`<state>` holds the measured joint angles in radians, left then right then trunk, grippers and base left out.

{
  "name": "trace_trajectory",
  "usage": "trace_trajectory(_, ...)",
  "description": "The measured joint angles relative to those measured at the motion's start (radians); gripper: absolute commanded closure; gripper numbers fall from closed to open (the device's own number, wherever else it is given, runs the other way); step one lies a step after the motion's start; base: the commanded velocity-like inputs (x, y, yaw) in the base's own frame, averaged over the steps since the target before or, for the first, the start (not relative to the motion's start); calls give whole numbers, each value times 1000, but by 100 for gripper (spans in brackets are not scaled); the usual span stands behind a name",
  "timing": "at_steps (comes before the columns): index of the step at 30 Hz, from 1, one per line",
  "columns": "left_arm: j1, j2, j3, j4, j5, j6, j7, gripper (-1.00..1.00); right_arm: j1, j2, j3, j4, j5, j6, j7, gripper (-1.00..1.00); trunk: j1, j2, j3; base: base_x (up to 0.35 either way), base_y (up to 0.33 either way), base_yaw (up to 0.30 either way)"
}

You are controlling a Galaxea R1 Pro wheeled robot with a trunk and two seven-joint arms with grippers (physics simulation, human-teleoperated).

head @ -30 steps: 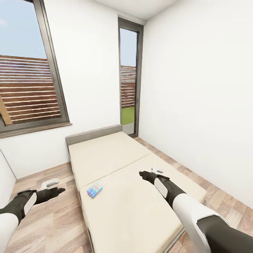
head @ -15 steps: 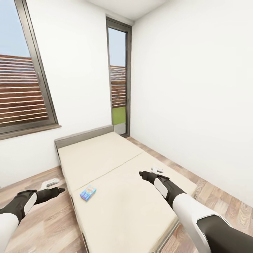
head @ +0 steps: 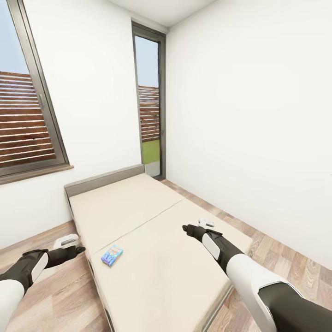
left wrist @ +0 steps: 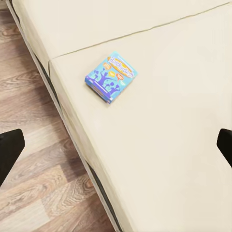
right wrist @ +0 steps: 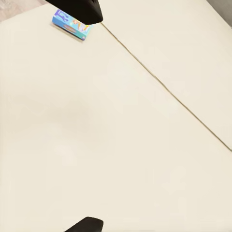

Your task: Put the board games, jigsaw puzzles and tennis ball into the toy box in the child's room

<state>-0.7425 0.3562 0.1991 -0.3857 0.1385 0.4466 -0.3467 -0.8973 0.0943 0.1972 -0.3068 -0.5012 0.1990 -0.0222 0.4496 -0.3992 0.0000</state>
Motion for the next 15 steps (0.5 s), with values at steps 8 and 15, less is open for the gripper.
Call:
trace_trajectory(8, 0, 0, 1, 0, 0, 0, 0, -100, 0, 0, 0, 0, 0, 0, 0, -100, 0, 0, 1, 0, 94, -250)
trace_trajectory(15, 0, 0, 1, 0, 0, 0, 0, -100, 0, 1, 0, 0, 0, 0, 0, -100, 0, 0, 3, 0, 44, -274)
